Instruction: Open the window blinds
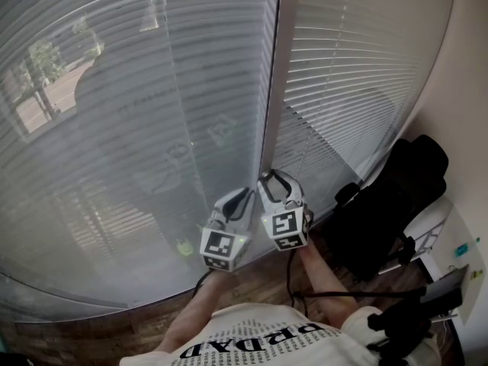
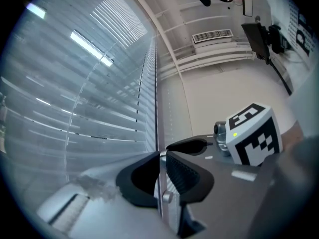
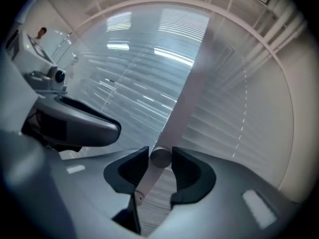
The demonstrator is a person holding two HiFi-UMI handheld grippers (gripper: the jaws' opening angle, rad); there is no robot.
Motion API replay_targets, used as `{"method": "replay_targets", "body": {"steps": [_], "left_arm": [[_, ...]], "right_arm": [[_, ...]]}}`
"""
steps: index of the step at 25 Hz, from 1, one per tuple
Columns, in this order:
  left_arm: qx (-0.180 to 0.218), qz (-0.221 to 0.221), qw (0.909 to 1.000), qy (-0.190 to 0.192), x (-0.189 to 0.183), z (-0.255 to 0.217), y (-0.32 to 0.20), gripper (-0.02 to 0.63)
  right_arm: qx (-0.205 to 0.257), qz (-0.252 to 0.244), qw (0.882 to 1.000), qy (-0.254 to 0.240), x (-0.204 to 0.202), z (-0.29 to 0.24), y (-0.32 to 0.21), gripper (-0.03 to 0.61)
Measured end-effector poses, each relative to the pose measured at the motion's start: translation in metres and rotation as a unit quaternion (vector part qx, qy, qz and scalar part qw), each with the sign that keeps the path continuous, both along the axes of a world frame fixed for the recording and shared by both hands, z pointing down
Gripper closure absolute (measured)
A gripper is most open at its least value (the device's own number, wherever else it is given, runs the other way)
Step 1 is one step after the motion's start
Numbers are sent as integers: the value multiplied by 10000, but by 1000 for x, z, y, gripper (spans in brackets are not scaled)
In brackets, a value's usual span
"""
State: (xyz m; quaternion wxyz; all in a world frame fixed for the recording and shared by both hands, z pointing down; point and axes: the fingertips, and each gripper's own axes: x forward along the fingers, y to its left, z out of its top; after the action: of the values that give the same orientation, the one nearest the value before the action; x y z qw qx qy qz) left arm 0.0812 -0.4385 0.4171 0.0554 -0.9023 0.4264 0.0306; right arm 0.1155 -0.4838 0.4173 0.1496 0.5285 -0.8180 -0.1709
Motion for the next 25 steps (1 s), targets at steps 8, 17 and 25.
{"method": "replay_targets", "body": {"steps": [8,17,25], "left_arm": [[3,-32,10000,3,-4,0,0,581],[4,-18,10000,1,-5,0,-1,581],[-3,-29,10000,-17,-7,0,0,581]], "right_arm": [[225,82,9981,561,-1,5,-2,430],[118,40,9996,265,0,4,-3,444],[-85,45,9995,-296,4,4,-4,446]]}}
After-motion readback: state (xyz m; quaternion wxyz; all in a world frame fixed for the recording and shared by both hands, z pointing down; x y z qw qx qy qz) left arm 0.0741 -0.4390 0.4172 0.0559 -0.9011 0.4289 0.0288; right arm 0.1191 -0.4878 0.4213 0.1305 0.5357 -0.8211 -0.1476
